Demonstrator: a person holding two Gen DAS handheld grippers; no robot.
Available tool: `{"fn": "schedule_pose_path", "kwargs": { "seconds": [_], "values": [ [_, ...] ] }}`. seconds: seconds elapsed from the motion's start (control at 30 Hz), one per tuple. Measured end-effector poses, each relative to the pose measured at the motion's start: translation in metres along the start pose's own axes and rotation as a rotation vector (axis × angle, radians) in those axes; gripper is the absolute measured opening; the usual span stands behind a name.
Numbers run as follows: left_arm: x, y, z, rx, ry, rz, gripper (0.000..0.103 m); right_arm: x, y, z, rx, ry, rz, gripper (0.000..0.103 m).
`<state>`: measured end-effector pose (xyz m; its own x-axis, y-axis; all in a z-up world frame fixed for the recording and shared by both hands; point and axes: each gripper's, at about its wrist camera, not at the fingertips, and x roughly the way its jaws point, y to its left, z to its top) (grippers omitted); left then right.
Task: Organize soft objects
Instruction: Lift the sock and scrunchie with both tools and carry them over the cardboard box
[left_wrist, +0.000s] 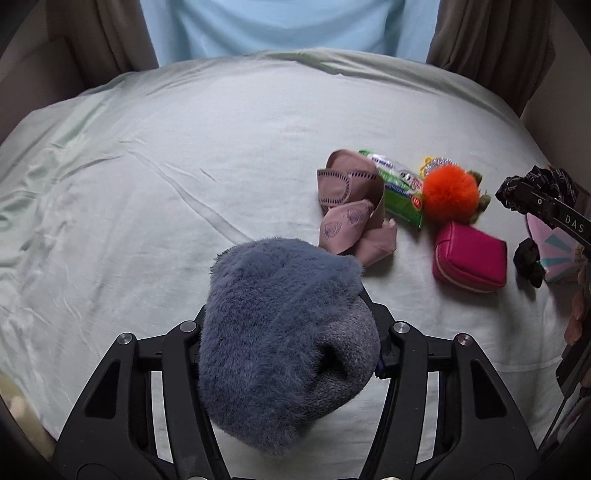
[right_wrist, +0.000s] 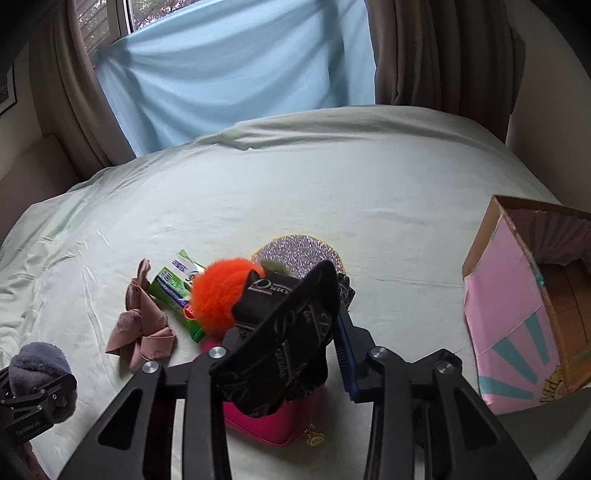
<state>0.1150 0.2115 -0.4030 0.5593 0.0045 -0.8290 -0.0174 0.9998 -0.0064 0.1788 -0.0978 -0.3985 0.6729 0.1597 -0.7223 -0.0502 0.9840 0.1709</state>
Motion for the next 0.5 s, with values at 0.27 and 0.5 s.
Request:
{"fn": "schedule_pose_path", "kwargs": {
  "seconds": [0.27, 0.5],
  "values": [
    [-0.084, -0.031, 0.045, -0.004, -0.086, 0.003, 0.054, -0.081, -0.003, 0.040, 0.004, -0.041, 0.032, 0.034],
    [-0.148, -0.091, 0.094, 0.004, -0.159, -0.001, 0.054, -0.151, -0.032, 0.072, -0.003, -0.057, 0.040, 0.034]
  ]
}}
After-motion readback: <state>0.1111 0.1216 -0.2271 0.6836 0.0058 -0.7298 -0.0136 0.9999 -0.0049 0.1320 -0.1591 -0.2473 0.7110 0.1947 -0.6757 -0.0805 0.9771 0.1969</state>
